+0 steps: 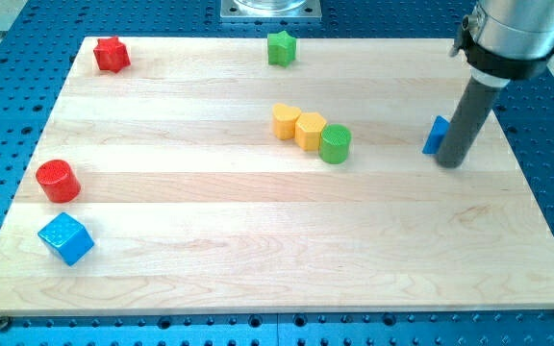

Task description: Push the triangle parallel to the green star

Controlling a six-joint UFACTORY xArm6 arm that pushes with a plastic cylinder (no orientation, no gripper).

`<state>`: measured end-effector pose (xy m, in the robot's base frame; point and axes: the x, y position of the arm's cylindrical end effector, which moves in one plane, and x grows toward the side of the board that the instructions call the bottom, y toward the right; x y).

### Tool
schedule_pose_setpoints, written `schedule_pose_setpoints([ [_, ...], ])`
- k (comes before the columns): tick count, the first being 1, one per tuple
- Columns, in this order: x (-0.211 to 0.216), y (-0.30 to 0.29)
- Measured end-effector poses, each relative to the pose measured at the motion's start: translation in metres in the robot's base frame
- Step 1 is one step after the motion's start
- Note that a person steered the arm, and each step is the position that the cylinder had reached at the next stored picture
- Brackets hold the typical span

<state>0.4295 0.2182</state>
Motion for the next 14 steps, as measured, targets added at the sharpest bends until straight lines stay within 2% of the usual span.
schedule_pose_setpoints([
  [1,-0.069,-0.010],
  [2,-0.108,-0.016],
  [3,-0.073,-0.032],
  [4,-0.104,-0.045],
  [5,-0.132,-0.032],
  [6,-0.139,-0.036],
  [7,-0.139,-0.071],
  [8,-0.163,-0.069],
  [9,-0.165,-0.037],
  [10,-0.145,-0.024],
  [11,-0.170,-0.012],
  [12,-0.170,-0.014],
  [13,-0.142,-0.035],
  [14,-0.141,-0.042],
])
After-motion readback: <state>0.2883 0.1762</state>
